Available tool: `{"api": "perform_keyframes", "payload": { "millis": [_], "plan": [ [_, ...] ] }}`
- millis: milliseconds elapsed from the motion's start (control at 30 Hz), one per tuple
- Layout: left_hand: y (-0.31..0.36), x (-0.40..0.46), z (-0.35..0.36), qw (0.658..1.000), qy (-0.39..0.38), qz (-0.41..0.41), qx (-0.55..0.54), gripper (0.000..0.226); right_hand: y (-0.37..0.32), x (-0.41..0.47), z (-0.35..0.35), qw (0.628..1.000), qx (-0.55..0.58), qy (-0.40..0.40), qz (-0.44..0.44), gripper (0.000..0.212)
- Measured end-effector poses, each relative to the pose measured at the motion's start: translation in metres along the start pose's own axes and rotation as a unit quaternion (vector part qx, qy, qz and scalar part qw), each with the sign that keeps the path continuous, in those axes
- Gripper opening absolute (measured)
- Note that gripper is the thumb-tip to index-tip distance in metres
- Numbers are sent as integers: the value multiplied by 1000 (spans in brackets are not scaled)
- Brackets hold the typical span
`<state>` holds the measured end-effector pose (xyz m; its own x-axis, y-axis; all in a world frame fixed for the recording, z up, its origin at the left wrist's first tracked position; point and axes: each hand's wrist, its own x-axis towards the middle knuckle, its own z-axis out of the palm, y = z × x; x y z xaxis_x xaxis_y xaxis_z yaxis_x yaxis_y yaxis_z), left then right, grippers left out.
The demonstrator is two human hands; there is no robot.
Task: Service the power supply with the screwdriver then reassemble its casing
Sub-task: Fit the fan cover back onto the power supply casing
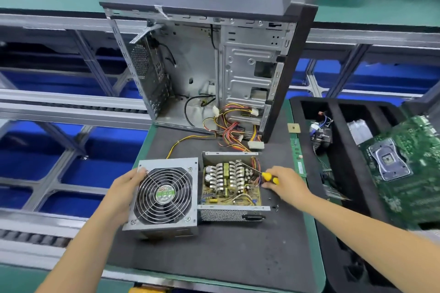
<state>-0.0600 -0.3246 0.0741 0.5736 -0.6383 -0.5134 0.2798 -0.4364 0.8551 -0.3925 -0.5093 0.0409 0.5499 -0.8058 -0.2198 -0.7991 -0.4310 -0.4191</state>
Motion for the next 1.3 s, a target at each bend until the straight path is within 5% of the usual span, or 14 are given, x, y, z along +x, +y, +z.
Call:
{"api": "perform_keyframes", "payload": {
  "millis": [333, 633, 833, 1300],
  "plan": [
    [-4, 4, -2, 997, -26, -22, -66, 32, -21, -10, -35, 992, 25, 11, -121, 13],
    [-7, 7, -5, 995, -57, -1, -85, 25, -190, 20, -21, 966, 83, -46, -242, 13],
    [-4, 10, -20, 987, -121, -21, -104, 26, -255, 54, 5, 973, 84, -62, -206, 7],
    [3, 13, -33, 971, -202, -46, -122, 33, -267, 74, 27, 975, 106, -118, -156, 11]
  ]
}}
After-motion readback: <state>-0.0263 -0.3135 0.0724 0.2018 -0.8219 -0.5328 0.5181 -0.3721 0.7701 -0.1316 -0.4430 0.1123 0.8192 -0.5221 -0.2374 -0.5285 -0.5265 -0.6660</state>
